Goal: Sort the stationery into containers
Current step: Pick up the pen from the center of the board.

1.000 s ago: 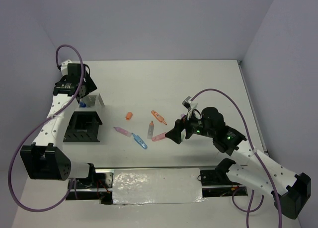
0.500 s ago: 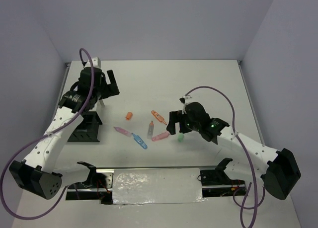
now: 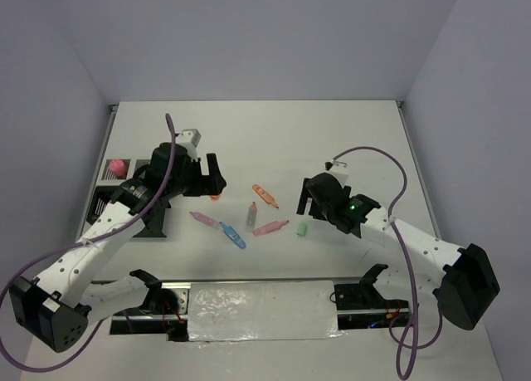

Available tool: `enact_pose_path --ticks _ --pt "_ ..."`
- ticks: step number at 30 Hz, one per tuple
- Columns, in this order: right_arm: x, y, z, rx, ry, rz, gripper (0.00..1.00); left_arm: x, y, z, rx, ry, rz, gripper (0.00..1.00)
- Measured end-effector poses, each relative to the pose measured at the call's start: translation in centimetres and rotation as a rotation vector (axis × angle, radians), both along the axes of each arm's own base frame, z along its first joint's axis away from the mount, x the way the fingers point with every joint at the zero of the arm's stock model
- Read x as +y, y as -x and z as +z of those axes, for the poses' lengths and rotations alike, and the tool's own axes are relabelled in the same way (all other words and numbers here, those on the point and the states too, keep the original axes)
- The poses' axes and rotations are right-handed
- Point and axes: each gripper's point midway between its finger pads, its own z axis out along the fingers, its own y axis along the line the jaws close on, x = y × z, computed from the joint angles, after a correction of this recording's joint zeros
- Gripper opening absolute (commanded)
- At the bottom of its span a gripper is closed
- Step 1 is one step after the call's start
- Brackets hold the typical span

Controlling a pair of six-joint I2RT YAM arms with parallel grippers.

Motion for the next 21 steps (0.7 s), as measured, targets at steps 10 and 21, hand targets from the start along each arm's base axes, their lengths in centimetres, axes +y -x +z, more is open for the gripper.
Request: enact_pose_path --ticks 10,21 --pt "-6.4 -4.0 -2.9 0.125 0.146 -0.109 0.86 -4.4 2.6 -3.2 0.081 -0.042 -0.136 0.99" --pt "-7.8 -5.0 -8.9 0.37 0.183 0.004 0.63 -2.0 3.2 -1.8 0.063 -0.132 -0.103 0.99"
